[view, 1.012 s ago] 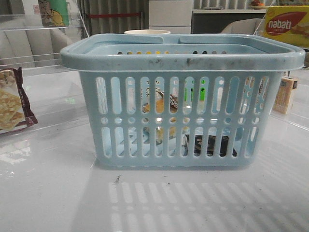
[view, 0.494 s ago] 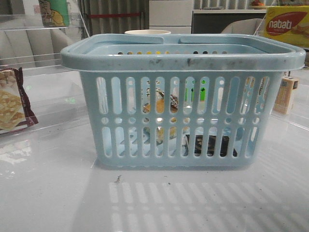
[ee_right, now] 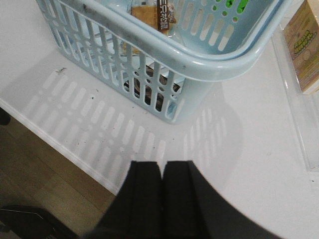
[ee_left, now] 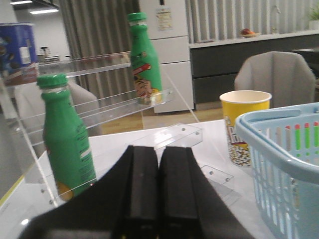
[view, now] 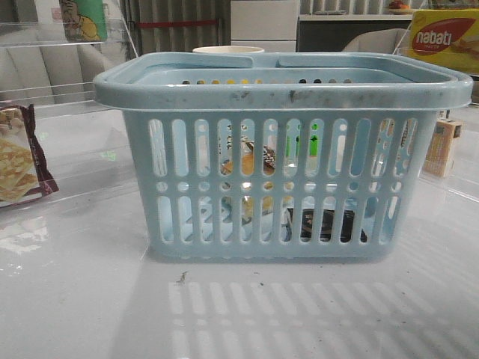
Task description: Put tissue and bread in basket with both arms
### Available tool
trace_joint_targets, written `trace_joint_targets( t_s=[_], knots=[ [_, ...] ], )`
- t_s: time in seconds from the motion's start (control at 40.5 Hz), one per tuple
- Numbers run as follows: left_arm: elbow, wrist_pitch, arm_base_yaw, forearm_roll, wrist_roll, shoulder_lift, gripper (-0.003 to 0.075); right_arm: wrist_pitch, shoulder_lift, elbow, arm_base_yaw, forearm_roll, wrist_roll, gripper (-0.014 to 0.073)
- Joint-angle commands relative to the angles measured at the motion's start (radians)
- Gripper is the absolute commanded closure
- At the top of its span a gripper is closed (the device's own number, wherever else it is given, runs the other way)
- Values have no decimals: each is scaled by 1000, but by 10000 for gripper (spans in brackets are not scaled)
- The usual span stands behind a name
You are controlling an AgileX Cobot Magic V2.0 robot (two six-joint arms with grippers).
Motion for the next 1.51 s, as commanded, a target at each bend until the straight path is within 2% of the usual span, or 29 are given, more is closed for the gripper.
trace_joint_targets(
  t_s=[0.0, 0.247, 0.543, 1.481],
  knots=[
    [47, -116, 41, -58, -11, -38, 630, -64, 4, -27, 0, -9, -4, 527],
    [153, -117, 67, -70, -11, -113, 630, -64, 4, -27, 0, -9, -4, 527],
    [196, -134, 67, -70, -11, -112, 630, -62, 4, -27, 0, -9, -4, 527],
    [198, -118, 67, 23, -88, -112, 630, -62, 4, -27, 0, -9, -4, 527]
  ],
)
